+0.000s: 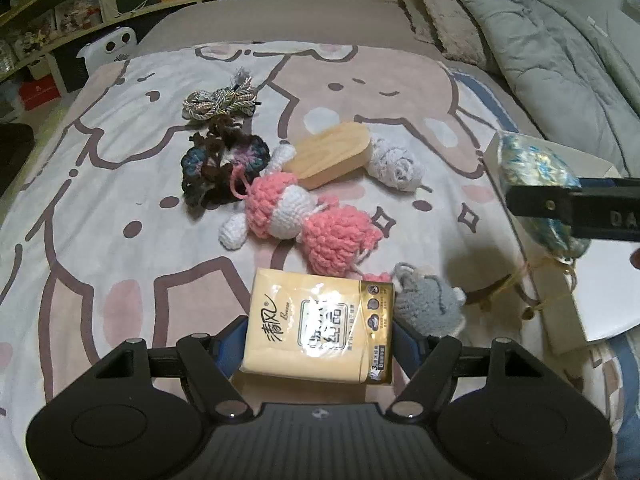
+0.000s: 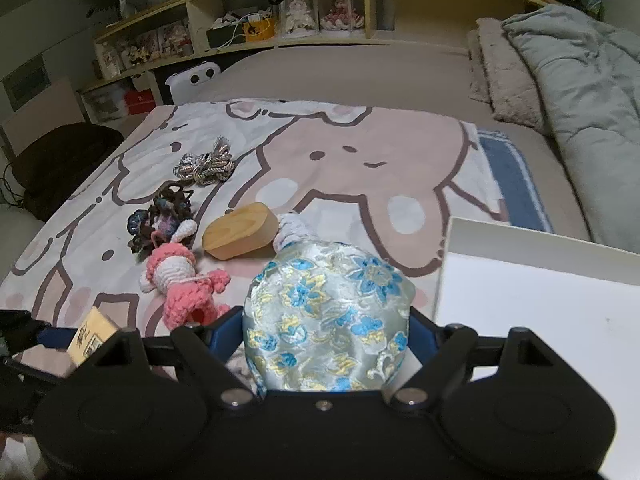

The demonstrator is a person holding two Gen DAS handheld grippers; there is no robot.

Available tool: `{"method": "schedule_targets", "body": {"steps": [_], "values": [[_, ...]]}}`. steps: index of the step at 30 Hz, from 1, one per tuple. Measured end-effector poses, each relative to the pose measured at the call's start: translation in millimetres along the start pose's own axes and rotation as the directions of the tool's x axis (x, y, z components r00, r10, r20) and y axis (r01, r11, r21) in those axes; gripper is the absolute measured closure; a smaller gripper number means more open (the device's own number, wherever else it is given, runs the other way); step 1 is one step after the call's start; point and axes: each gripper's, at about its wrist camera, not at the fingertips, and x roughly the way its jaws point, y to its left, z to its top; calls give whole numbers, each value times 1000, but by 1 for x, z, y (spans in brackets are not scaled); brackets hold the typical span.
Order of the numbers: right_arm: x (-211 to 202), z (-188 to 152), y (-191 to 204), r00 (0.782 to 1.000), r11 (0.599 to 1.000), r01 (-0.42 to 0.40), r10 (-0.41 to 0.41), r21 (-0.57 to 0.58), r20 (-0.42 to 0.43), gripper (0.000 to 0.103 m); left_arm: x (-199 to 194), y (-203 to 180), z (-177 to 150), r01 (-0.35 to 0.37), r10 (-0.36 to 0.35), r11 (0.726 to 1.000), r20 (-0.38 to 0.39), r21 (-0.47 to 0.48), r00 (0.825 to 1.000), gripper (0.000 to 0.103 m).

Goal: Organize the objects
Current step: 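Carry the tissue pack with the left tool while the right tool carries the pouch toward the white box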

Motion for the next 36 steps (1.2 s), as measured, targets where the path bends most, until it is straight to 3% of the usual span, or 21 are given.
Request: {"method": "schedule_targets", "body": {"steps": [10, 22, 30, 36], "values": [[-61, 4, -30, 999, 1000, -1, 0, 26, 36, 19, -38, -36, 10, 50, -51, 999, 70, 16, 996, 29], [-120, 8, -119, 987, 991, 110, -118, 77, 112, 19, -57, -122, 46, 141, -151, 987, 155, 79, 976, 29], [-125, -7, -189, 974, 974, 192, -205, 123, 98, 19, -34, -196, 58, 214, -225, 973, 148, 92, 963, 29], [-112, -36, -232, 968, 965, 232, -242, 123, 70, 19, -1, -242, 52, 249, -255, 966, 85, 72, 963, 29]]}}
